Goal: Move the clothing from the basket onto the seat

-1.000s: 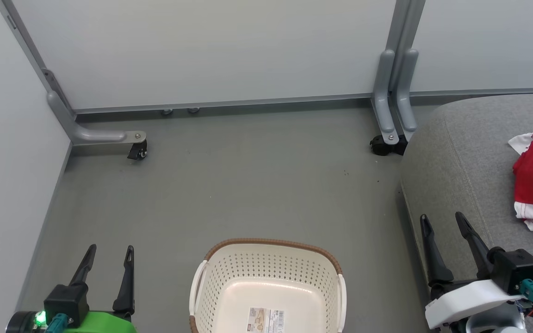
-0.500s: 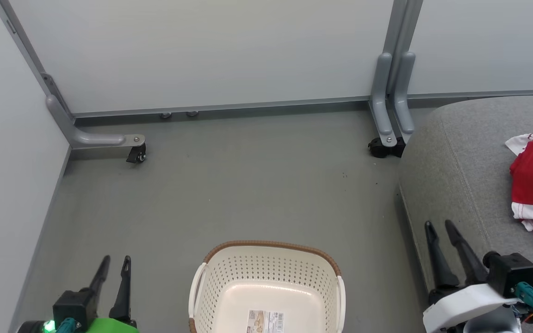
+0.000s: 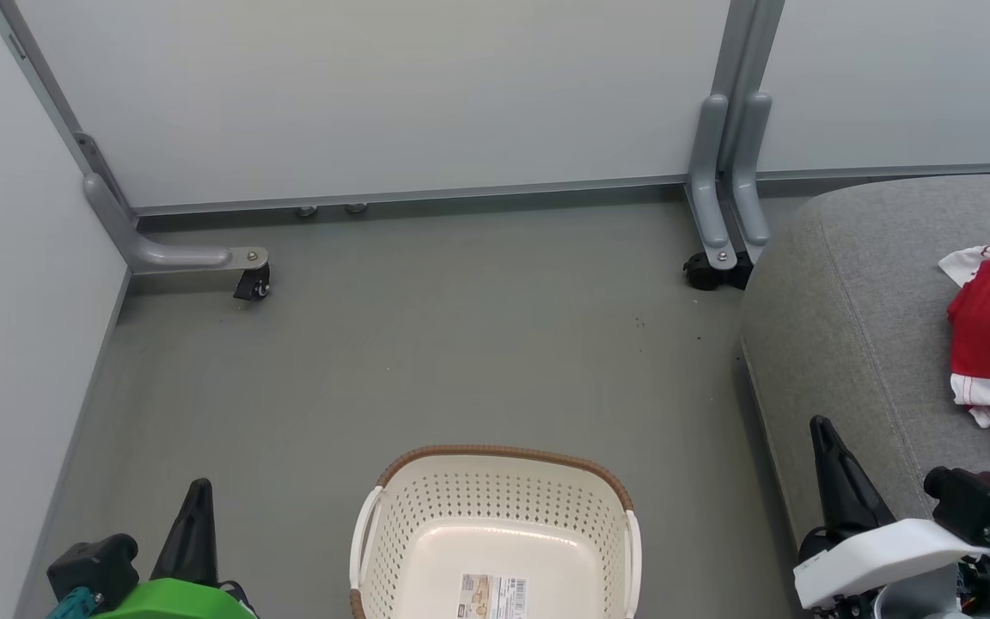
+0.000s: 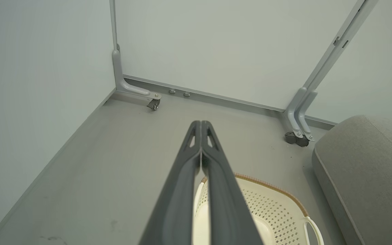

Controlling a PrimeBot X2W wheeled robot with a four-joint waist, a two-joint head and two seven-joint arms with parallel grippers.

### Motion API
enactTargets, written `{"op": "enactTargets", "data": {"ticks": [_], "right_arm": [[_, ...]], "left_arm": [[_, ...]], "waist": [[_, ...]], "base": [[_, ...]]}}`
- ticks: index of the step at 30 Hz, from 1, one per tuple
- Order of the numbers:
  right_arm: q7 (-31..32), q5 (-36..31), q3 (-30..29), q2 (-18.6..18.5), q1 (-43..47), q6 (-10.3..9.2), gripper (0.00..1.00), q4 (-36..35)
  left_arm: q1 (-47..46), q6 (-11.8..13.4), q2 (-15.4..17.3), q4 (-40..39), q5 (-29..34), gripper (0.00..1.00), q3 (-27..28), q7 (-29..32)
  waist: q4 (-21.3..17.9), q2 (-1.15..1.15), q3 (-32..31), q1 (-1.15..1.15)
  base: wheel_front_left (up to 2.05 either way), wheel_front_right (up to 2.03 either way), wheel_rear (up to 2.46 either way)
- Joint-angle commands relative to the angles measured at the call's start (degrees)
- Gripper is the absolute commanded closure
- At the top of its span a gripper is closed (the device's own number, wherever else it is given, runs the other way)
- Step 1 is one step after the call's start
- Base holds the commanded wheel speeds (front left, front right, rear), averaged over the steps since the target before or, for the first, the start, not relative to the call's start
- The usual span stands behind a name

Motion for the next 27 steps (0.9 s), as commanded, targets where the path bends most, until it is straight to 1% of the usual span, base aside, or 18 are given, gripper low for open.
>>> {"op": "enactTargets", "data": {"ticks": [1, 15, 27], "right_arm": [[0.26, 2.86, -0.16, -0.56, -1.80, 0.00, 1.00, -0.35], [1.76, 16.37, -0.50, -1.08, -3.80, 0.00, 1.00, 1.82], [2.99, 26.10, -0.92, -1.33, -5.27, 0.00, 1.00, 3.41]], "left_arm": [[-1.73, -0.39, 0.21, -1.10, -2.63, 1.00, 0.67, 0.54], [-2.87, -0.69, -0.93, -2.07, -15.40, 1.00, 2.29, 3.73], [-3.75, -0.95, -1.73, -2.66, -24.75, 1.00, 3.57, 6.16]], "waist": [[-0.01, 0.00, 0.04, 0.00], [-0.07, 0.00, 0.36, 0.00], [-0.12, 0.00, 0.62, 0.00]], "base": [[0.00, 0.00, 0.00], [0.00, 0.00, 0.00], [0.00, 0.00, 0.00]]}}
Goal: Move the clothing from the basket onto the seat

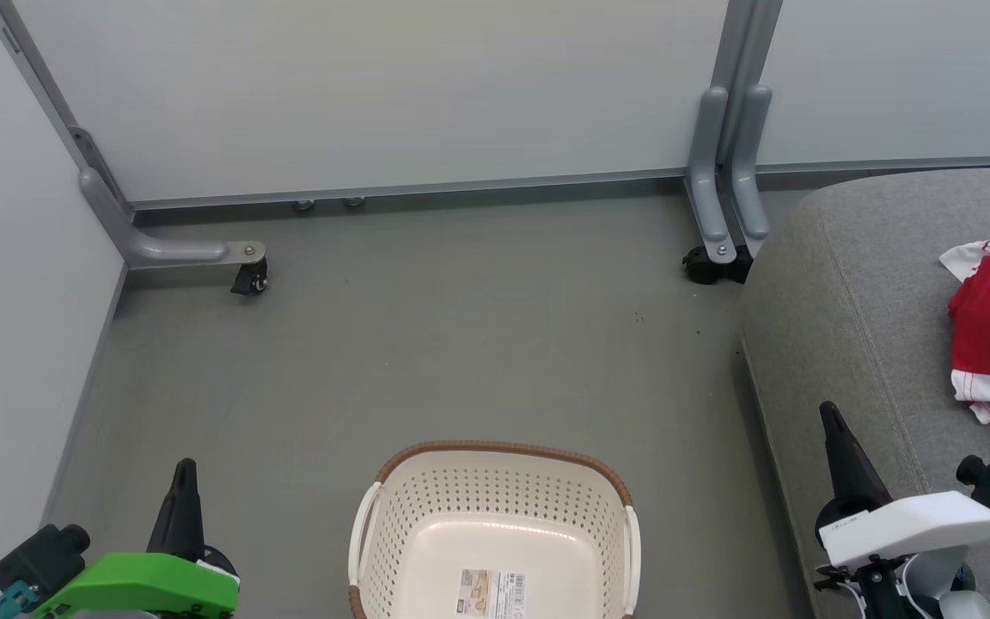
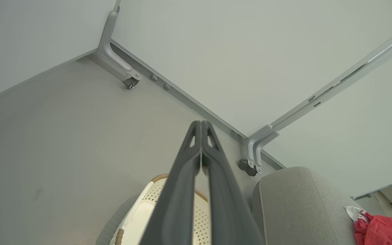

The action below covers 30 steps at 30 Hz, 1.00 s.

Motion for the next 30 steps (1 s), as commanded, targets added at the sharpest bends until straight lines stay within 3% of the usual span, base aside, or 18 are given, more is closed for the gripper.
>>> {"op": "enactTargets", "data": {"ticks": [1, 30], "right_arm": [[0.32, 2.18, -0.20, -0.40, -1.65, 0.01, 1.00, -0.24], [3.12, 20.89, -1.49, -0.58, -4.41, 0.01, 1.00, 2.99]], "left_arm": [[-1.95, -0.47, 0.13, -0.83, -2.27, 1.00, 0.65, 0.49], [-3.61, -0.91, -1.51, -1.97, -20.41, 1.00, 3.14, 5.32]], "waist": [[-0.01, 0.00, 0.04, 0.00], [-0.13, 0.00, 0.68, 0.00]], "base": [[0.00, 0.00, 0.00], [0.00, 0.00, 0.00]]}}
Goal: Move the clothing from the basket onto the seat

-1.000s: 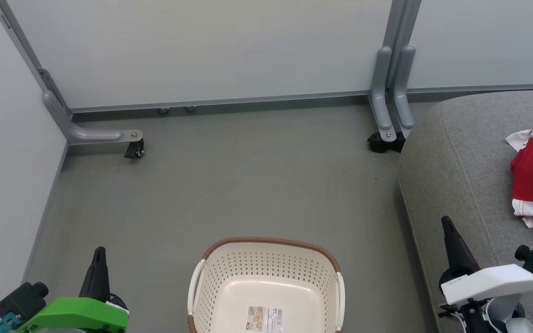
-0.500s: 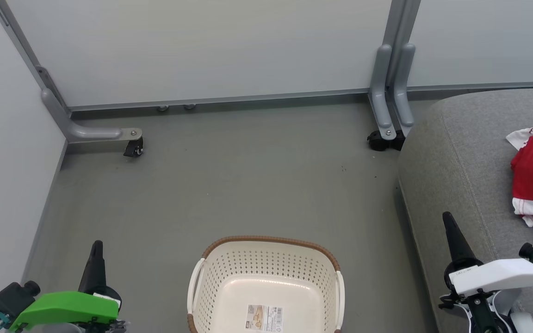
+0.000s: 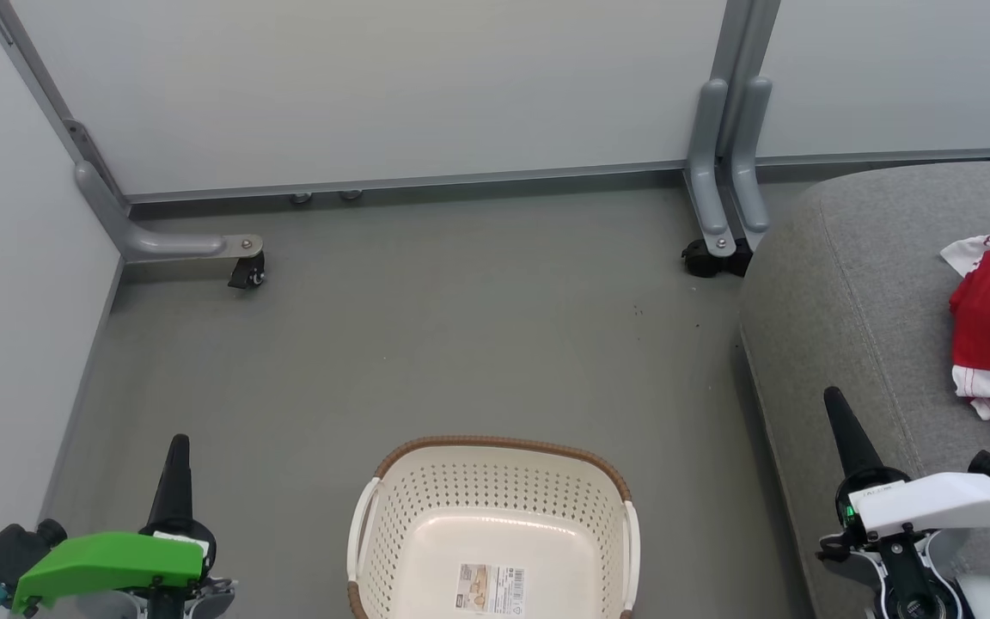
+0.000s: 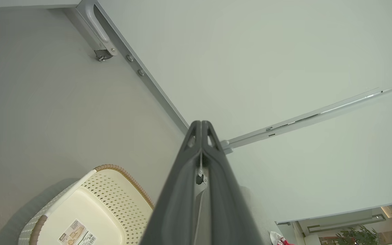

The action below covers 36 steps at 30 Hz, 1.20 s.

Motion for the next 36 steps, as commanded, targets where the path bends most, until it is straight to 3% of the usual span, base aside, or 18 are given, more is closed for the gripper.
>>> {"op": "enactTargets", "data": {"ticks": [1, 36], "right_arm": [[0.29, 1.64, -0.25, -0.31, -1.20, 0.01, 1.00, -0.04], [3.25, 18.34, -1.86, -0.06, -3.76, 0.01, 1.00, 2.97]], "left_arm": [[-1.55, -0.32, 0.05, -0.65, -1.39, 1.00, 0.37, 0.42], [-3.07, -0.78, -1.46, -1.64, -18.14, 1.00, 2.67, 4.83]], "waist": [[-0.01, 0.00, 0.03, 0.00], [-0.15, 0.00, 0.81, 0.00]], "base": [[0.00, 0.00, 0.00], [0.00, 0.00, 0.00]]}}
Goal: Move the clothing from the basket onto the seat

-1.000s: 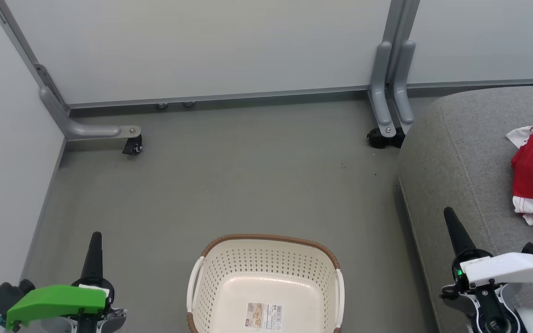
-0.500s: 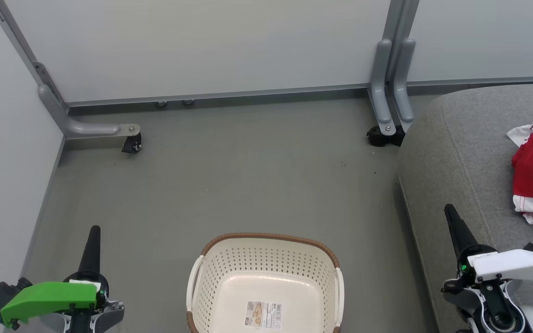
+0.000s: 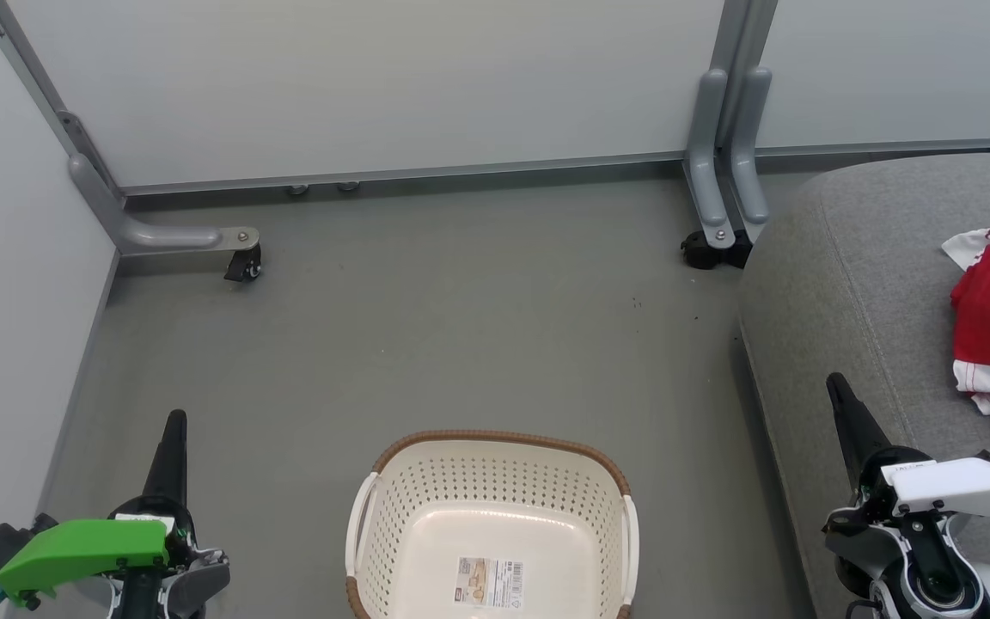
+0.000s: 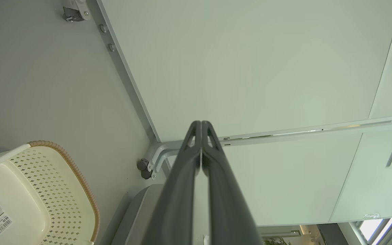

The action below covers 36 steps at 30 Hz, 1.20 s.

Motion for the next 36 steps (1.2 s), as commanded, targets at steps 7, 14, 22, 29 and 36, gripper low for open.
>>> {"op": "enactTargets", "data": {"ticks": [7, 14, 22, 29, 36], "right_arm": [[0.83, 3.74, -0.48, -0.01, -1.25, 0.02, 1.00, 0.63], [1.31, 6.35, -0.78, 0.06, -1.71, 0.01, 1.00, 1.11], [1.75, 7.84, -1.04, 0.17, -1.89, 0.02, 1.00, 1.40], [1.89, 7.63, -1.19, 0.27, -1.89, 0.02, 1.00, 1.42], [1.93, 7.48, -1.32, 0.37, -1.90, 0.02, 1.00, 1.43]], "left_arm": [[-1.40, -0.39, -0.23, -0.55, -3.78, 1.00, 0.71, 1.00], [-1.69, -0.48, -0.50, -0.68, -6.49, 1.00, 1.05, 1.74], [-1.71, -0.54, -0.67, -0.73, -7.99, 1.00, 1.23, 2.18], [-1.71, -0.54, -0.66, -0.74, -7.99, 1.00, 1.23, 2.18], [-1.71, -0.54, -0.65, -0.74, -8.00, 1.00, 1.22, 2.18]], "waist": [[-0.03, 0.00, 0.16, 0.00], [-0.06, 0.00, 0.32, 0.00], [-0.08, 0.00, 0.44, 0.00], [-0.08, 0.00, 0.43, 0.00], [-0.08, 0.00, 0.43, 0.00]], "base": [[0.00, 0.00, 0.00], [0.00, 0.00, 0.00], [0.00, 0.00, 0.00], [0.00, 0.00, 0.00], [0.00, 0.00, 0.00]]}}
